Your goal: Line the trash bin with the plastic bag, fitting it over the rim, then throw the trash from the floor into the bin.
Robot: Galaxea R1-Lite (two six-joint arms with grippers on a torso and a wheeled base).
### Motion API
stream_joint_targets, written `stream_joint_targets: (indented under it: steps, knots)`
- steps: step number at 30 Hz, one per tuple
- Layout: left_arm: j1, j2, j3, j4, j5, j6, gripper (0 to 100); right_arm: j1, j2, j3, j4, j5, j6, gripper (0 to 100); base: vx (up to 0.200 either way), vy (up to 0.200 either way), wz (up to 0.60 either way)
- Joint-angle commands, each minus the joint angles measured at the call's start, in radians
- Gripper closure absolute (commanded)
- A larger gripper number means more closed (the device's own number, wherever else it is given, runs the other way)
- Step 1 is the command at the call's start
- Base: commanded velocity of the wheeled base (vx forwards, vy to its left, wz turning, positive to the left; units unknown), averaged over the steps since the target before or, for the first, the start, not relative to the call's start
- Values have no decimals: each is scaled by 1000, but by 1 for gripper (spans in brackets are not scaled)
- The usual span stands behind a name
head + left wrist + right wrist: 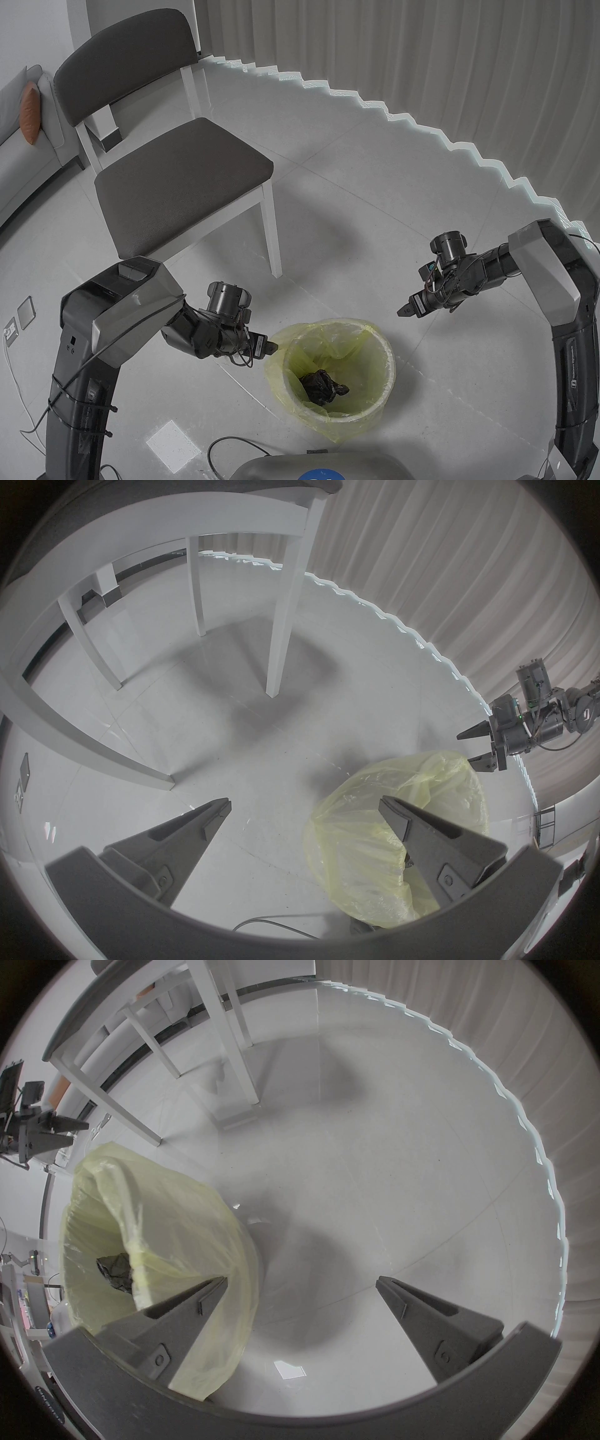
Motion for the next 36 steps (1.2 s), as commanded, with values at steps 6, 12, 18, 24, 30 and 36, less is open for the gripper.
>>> stream_joint_targets:
  steps: [6,12,18,24,30,36]
  knots:
    - [-8,115,-299,221,9,12,0,-34,-221,117,-6,45,-3,0,0,0,0]
    - [-8,146,-412,344,-3,15,0,-34,-269,165,-12,49,-17,0,0,0,0]
    - [-25,203,-586,483,-8,31,0,-33,-323,223,-17,75,-23,0,0,0,0]
    - [-28,215,-629,491,-1,28,0,-50,-364,260,-20,82,-26,0,0,0,0]
    - [-2,132,-601,491,3,18,0,-59,-402,291,-23,82,-28,0,0,0,0]
    - [1,16,-500,483,2,16,0,-59,-448,335,-46,79,-22,0,0,0,0]
